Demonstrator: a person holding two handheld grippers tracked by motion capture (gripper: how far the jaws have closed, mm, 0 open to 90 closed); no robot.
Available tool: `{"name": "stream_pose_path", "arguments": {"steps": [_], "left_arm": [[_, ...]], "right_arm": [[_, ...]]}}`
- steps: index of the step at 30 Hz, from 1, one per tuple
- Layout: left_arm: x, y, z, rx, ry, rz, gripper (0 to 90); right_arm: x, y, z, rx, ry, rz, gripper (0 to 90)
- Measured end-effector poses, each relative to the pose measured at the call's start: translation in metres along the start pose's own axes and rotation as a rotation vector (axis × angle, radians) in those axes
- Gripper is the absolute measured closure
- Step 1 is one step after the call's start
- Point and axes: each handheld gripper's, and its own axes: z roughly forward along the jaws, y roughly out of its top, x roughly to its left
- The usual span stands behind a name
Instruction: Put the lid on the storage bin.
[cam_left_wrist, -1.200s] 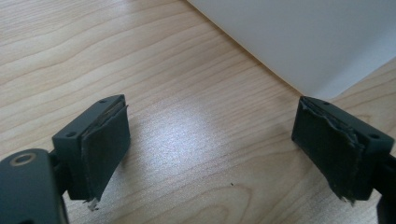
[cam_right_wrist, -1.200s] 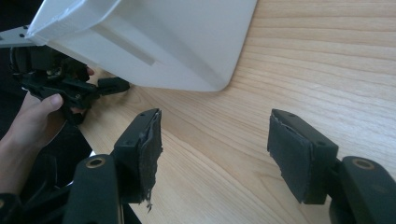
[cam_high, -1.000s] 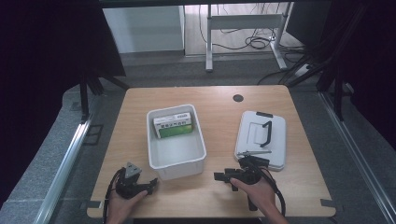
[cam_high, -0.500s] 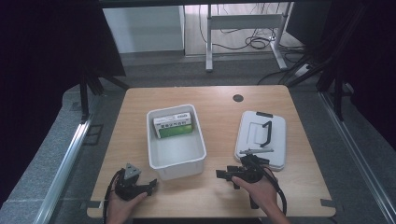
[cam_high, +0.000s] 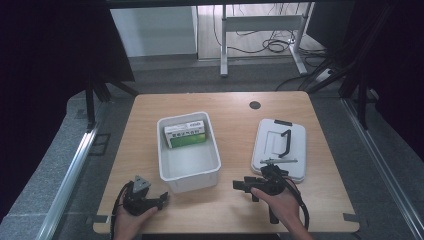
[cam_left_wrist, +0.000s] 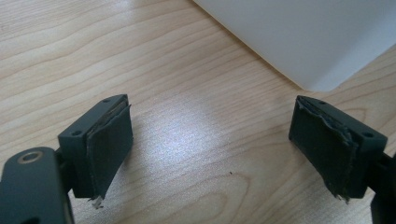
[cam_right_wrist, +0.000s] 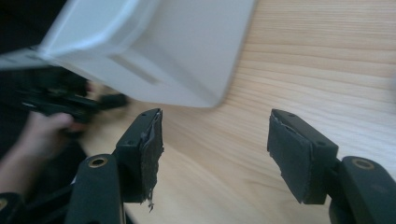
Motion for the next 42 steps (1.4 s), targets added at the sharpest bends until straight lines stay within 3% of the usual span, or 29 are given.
{"name": "stream_pose_path", "arguments": {"steps": [5, 16, 31, 42], "left_arm": [[0.0, 0.0, 0.0, -0.001, 0.001, -0.001, 13.5], [-0.001, -0.001, -0.001, -0.003, 0.005, -0.009, 13.5], [-0.001, -0.002, -0.002, -0.005, 0.001, -0.003, 13.4], [-0.002, -0.004, -0.003, -0.007, 0.004, -0.01, 13.5]], "right_arm": [[0.008, 0.005, -0.006, -0.013, 0.004, -0.016, 35.8], [0.01, 0.014, -0.024, -0.057, -0.033, -0.04, 36.2], [0.01, 0.025, -0.036, -0.067, -0.055, -0.041, 37.0], [-0.008, 0.044, -0.059, -0.105, -0.11, 0.01, 37.1]]}}
